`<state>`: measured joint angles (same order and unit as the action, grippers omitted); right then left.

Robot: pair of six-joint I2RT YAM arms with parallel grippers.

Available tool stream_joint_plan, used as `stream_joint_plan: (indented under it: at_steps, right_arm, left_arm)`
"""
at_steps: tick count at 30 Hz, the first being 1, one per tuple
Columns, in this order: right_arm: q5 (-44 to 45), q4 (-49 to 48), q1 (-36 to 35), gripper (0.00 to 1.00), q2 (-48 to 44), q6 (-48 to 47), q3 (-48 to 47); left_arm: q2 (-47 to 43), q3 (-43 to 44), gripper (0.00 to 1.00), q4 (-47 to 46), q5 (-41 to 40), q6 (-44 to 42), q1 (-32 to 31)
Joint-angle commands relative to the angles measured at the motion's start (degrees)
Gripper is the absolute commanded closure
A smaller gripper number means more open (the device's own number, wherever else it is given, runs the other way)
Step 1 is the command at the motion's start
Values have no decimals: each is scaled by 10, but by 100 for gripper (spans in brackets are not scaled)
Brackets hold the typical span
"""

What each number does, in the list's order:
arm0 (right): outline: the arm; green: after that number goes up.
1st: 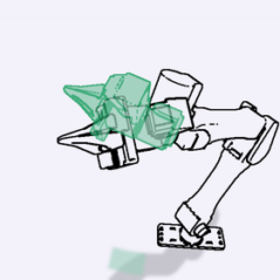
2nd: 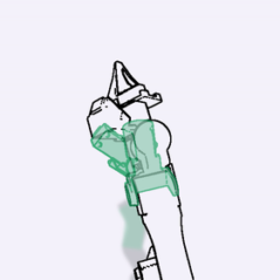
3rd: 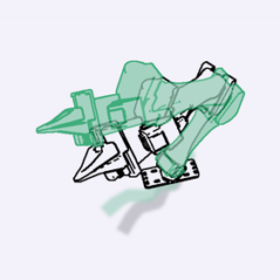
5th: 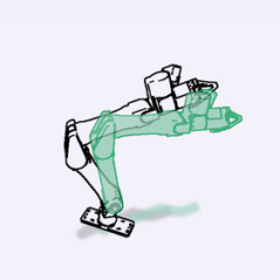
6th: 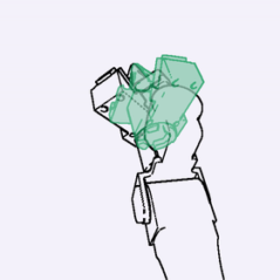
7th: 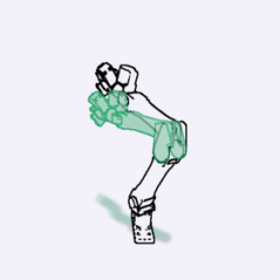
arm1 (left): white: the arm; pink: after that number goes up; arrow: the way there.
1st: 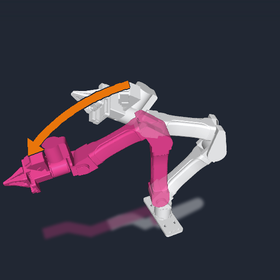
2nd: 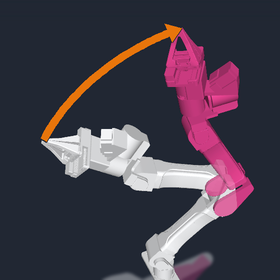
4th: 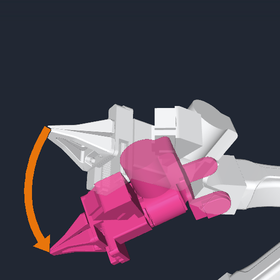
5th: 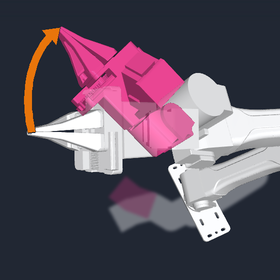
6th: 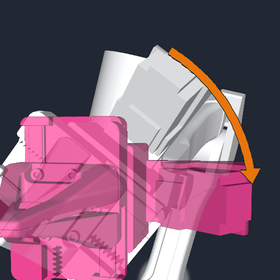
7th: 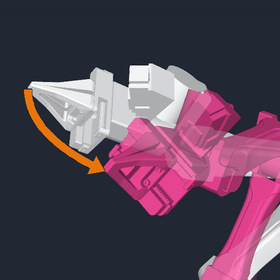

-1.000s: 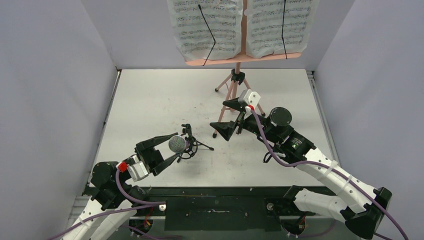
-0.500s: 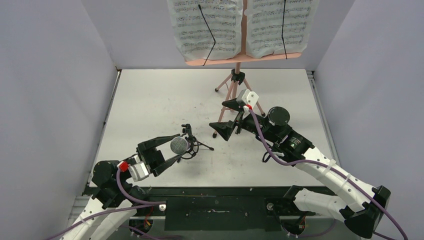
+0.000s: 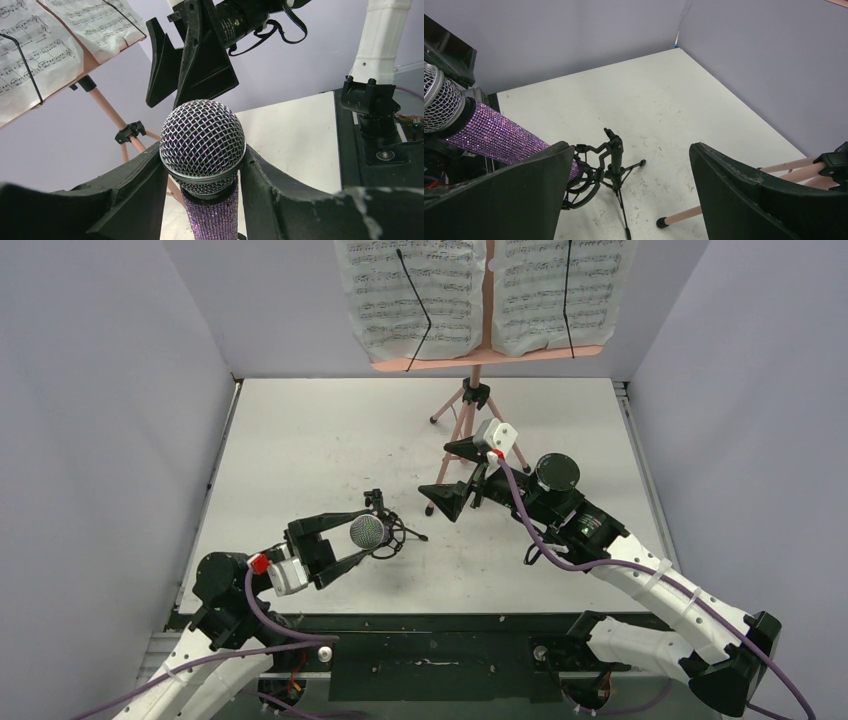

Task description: Set up the instrument practice props

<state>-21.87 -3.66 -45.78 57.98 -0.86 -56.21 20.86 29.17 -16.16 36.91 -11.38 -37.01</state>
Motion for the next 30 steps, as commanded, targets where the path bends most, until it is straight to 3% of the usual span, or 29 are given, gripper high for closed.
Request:
stream_joint_plan:
  at_steps: [1, 9, 30]
  right_arm:
    - [-4, -20, 1, 10, -3, -3, -15]
    - [-1, -18, 3, 10, -5, -3, -15]
    - [3, -15, 3, 10, -5, -5, -15]
  left_arm:
    - [-4, 1, 100, -26, -3, -17, 1]
    - [1, -22, 100, -18, -9, -50, 1]
    - [5, -120, 100, -96, -55, -40, 2]
